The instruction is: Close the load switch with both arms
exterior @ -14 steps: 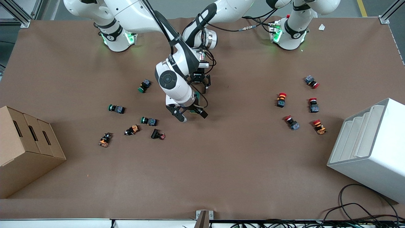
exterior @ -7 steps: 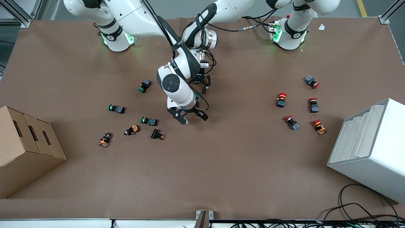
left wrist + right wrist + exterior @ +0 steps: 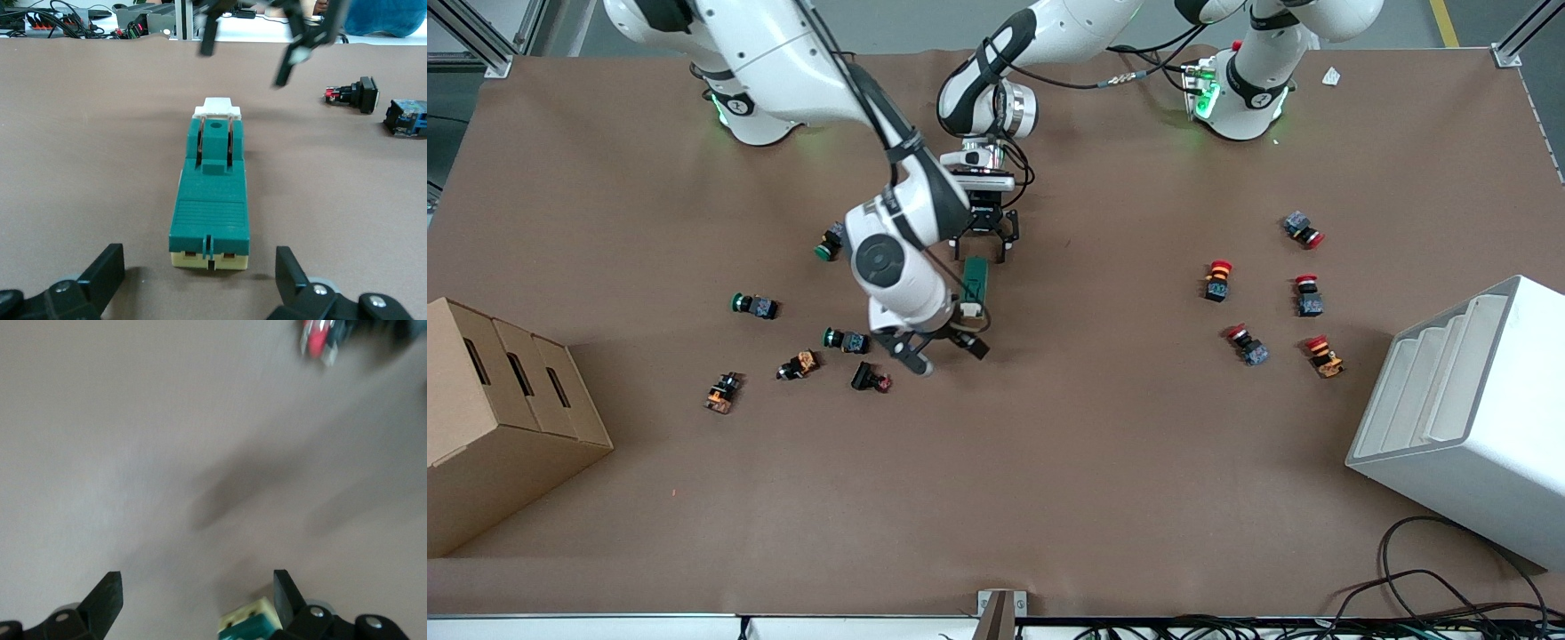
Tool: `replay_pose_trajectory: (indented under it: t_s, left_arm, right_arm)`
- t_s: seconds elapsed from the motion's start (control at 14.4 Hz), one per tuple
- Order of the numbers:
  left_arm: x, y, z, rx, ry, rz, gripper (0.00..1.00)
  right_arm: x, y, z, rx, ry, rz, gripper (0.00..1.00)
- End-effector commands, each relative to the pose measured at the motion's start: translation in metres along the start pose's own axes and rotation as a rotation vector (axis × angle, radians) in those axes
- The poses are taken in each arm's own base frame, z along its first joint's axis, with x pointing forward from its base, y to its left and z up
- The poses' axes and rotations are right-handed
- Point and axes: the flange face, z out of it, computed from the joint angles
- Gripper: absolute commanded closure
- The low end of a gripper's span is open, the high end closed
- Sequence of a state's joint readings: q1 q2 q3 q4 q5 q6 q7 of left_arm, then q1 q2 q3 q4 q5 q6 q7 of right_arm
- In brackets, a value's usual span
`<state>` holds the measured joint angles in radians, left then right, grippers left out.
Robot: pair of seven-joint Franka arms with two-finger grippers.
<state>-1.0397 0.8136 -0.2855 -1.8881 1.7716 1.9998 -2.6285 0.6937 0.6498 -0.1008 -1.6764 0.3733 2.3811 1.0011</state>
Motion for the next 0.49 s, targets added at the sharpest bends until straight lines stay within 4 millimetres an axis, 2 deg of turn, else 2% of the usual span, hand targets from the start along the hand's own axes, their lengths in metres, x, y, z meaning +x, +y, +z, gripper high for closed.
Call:
replay_pose_trajectory:
  t_s: [0.0,0.14,0.28,0.42]
  left_arm:
    - [-0.007,-0.002,-0.005,-0.008,-0.017,-0.022,0.0]
    - [-0.003,0.001,-0.006,-0.005,-0.018,-0.019,0.0]
    - [0.007,0.005,-0.006,-0.007,-0.017,-0.015,0.0]
    - [0.018,0.01,-0.004,0.006,-0.024,-0.015,0.0]
  right_arm:
    - [0.06,0.035,-0.067,-0.037,-0.072,-0.125,0.0]
    - [0.112,0.071,-0.104,-0.04,-0.115,-0.229,0.0]
    - [0.155,0.111,-0.135,-0.058,-0.141,-0.333,0.0]
    - [0.187,0.149,-0.165,-0.135,-0.123,-0.452,0.0]
